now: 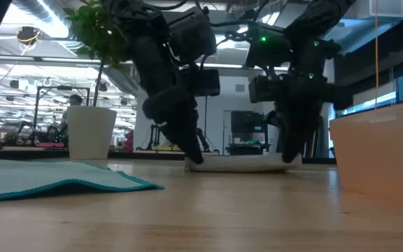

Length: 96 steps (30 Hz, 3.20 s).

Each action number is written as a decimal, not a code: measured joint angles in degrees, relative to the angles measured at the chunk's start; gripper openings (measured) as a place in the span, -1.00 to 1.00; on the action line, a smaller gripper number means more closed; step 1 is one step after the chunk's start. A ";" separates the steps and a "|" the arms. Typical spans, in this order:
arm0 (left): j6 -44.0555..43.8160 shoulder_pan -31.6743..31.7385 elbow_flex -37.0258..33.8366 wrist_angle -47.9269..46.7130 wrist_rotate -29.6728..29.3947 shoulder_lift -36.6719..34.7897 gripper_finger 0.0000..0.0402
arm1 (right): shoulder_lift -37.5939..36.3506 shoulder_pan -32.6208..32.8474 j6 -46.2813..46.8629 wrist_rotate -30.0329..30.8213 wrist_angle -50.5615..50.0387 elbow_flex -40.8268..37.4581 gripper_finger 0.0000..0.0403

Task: Roll microfiber towels into tight, uniform cylinder then place into a basket
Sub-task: Roll the gray microfiber towel

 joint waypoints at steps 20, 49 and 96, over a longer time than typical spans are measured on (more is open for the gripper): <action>-11.60 8.99 7.29 -8.77 15.68 -0.03 -1.00 | -1.43 -8.85 15.93 -15.04 -6.79 1.82 -0.95; -10.24 16.74 7.32 -4.91 17.86 3.66 -1.00 | 2.09 -22.35 20.72 -17.26 -5.62 1.82 -0.95; -10.69 15.77 7.18 -2.44 3.42 2.95 -0.60 | 2.09 -22.58 28.04 0.56 -2.67 1.64 -0.36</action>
